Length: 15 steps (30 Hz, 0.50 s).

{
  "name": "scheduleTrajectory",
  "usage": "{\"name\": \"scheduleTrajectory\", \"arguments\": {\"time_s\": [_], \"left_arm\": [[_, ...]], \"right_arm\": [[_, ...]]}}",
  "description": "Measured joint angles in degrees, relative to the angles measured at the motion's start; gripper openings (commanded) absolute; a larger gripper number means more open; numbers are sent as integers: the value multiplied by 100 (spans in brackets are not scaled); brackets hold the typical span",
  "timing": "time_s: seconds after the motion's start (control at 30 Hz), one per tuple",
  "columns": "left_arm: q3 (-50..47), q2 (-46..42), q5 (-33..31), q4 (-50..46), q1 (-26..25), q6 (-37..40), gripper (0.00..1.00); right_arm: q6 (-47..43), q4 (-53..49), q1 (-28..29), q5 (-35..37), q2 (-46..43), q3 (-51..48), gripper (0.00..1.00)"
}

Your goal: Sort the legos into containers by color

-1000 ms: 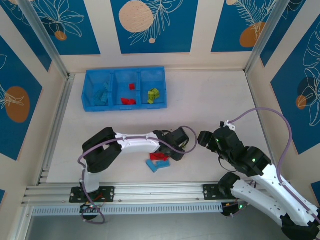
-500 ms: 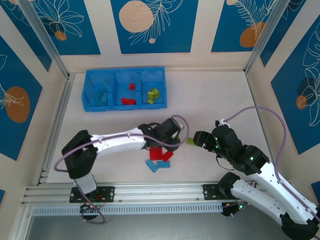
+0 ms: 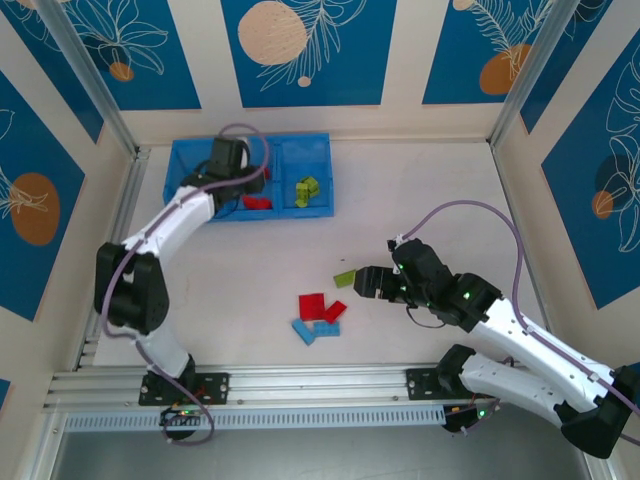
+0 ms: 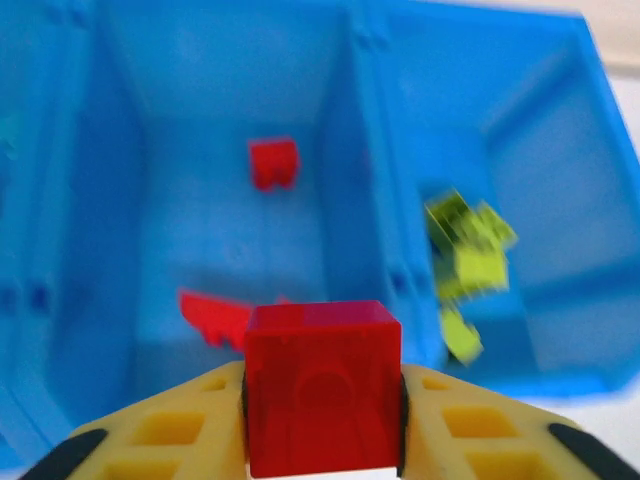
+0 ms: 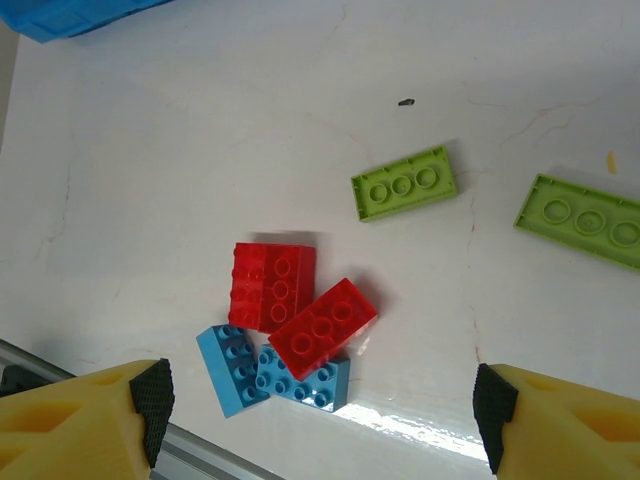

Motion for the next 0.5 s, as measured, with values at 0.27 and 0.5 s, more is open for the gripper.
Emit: {"name": "scheduleTrajectory", "arguments": {"time_s": [0.27, 0.5], "left_arm": [[1788, 1475, 407, -584, 304, 131, 57], [730, 326, 935, -557, 195, 127, 55]], "right_arm": [[203, -101, 9, 125, 0, 0, 84], [455, -286, -280, 511, 339, 0, 91]]}}
